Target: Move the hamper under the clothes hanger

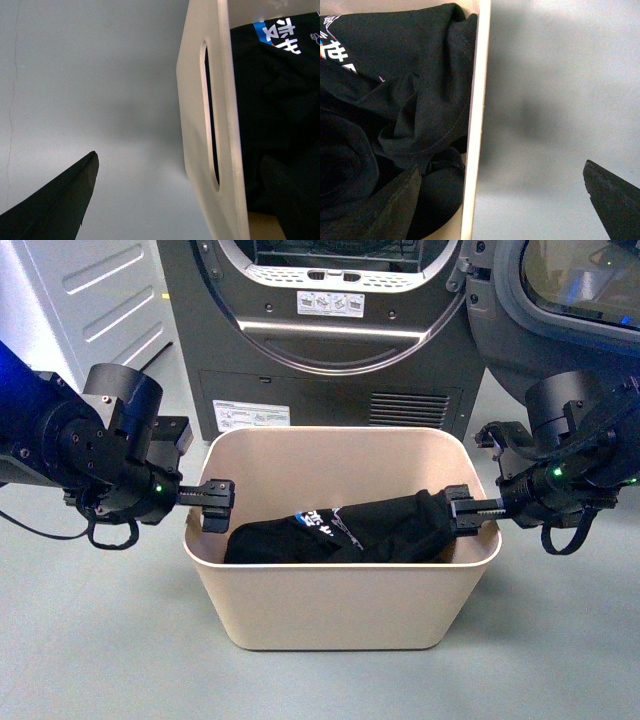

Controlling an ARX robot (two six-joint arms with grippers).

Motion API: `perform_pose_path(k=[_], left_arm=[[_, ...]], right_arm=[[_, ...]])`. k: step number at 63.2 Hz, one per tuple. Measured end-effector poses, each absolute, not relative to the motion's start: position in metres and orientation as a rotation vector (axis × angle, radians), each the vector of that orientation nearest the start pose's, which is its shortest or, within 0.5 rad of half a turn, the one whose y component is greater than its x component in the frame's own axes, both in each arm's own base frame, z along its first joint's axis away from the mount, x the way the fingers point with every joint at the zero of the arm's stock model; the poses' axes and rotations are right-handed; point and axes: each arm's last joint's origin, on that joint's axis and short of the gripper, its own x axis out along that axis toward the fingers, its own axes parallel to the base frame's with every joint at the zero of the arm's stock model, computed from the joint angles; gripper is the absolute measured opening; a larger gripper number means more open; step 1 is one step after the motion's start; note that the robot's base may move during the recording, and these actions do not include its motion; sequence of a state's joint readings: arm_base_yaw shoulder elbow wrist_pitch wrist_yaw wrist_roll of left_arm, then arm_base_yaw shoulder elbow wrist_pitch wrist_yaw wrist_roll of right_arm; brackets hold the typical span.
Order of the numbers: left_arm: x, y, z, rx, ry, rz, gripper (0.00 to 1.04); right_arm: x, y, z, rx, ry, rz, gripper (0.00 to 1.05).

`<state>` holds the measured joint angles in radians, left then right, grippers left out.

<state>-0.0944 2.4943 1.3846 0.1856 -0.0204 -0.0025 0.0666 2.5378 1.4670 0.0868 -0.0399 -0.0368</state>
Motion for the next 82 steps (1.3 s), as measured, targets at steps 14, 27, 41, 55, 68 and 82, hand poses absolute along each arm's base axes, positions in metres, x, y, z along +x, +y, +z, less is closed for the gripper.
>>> perform_pose_path(k=[14, 27, 41, 55, 68, 82], left_arm=[[0.456, -0.042, -0.009, 0.053, 0.913, -0.052, 0.84], [0.461, -0.042, -0.01, 0.053, 0.916, -0.043, 0.56], [0.463, -0.049, -0.012, 0.047, 0.918, -0.057, 0.21], [0.462, -0.053, -0.012, 0.023, 0.917, -0.049, 0.04], [0.462, -0.054, -0.012, 0.026, 0.917, -0.045, 0.04], [0.462, -0.054, -0.01, 0.026, 0.914, -0.044, 0.04]], right_arm=[[0.463, 0.032, -0.016, -0.049, 0.997, 0.109, 0.89], [0.462, 0.035, -0.02, -0.052, 1.012, 0.107, 0.61], [0.461, 0.038, -0.021, -0.055, 1.023, 0.112, 0.26], [0.461, 0.043, -0.021, -0.04, 1.026, 0.112, 0.03], [0.461, 0.043, -0.021, -0.034, 1.025, 0.11, 0.03], [0.458, 0.043, -0.02, -0.032, 1.026, 0.113, 0.03]])
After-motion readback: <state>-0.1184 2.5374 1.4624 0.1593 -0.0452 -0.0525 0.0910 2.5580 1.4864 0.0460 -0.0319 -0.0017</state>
